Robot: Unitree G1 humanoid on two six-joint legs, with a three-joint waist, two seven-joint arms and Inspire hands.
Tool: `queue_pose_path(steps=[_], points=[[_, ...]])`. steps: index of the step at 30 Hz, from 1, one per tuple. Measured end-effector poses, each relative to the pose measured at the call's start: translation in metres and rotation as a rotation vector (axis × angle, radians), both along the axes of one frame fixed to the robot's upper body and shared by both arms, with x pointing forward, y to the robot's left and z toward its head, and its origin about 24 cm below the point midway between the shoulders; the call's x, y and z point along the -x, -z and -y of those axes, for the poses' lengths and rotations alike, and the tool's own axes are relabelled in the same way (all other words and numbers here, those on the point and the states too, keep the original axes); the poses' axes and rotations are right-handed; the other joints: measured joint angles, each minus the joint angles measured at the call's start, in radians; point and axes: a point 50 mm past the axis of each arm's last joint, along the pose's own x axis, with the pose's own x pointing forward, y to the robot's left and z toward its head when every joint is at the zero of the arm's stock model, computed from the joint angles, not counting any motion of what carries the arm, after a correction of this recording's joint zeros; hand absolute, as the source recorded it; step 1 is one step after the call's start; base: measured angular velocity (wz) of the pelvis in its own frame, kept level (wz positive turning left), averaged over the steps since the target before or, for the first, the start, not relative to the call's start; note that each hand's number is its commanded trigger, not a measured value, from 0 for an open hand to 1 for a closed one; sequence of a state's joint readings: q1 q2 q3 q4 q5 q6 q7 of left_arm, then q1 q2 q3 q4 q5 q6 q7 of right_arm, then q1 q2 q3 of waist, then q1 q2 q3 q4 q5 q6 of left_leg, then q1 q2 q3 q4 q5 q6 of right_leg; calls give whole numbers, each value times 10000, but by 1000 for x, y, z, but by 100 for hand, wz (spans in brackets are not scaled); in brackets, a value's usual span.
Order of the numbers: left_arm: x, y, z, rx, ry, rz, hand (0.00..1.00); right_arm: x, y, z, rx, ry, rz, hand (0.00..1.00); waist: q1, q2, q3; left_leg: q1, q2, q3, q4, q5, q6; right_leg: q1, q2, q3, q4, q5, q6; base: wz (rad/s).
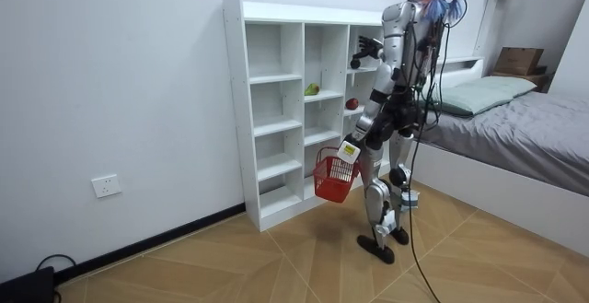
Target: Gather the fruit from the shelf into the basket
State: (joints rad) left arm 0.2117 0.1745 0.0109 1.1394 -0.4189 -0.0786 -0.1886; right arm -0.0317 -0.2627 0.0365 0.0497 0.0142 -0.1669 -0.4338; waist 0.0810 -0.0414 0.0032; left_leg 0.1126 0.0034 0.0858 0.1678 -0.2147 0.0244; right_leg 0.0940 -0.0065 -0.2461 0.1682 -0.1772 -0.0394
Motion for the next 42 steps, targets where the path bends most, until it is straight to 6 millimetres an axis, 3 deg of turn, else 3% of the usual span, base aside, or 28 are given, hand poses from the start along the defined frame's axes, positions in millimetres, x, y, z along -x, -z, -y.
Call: queue_pose_path(steps=[11, 25, 32, 42], points=[[-1, -1, -3, -203, 300, -111, 100, 0, 7, 6, 723, 318, -367, 0, 67, -33, 7, 10, -12, -49, 1, 0, 1, 26, 1, -2, 4, -29, 10, 0], [-3, -2, -4, -318, 711, -113, 100, -19, 11, 14, 1674, 506, -1048, 0, 90, -124, 19, -135, -14, -105, -2, 1, 2, -83, 4, -18, 6, -30, 9, 0], [-3, -2, -10, -372, 765, -327, 100, -20, 36, 18, 1423, 382, -2439, 0, 91, -269, 47, -133, -19, -212, 16, 1, 2, -54, 4, -15, 13, -29, 7, 2], [-1, -3, -11, -350, 720, -537, 100, -21, 43, 22, 952, -4, -3059, 0, 91, -246, 32, -131, -44, -335, 35, 14, 25, -31, 2, -25, 7, -29, 5, 1]])
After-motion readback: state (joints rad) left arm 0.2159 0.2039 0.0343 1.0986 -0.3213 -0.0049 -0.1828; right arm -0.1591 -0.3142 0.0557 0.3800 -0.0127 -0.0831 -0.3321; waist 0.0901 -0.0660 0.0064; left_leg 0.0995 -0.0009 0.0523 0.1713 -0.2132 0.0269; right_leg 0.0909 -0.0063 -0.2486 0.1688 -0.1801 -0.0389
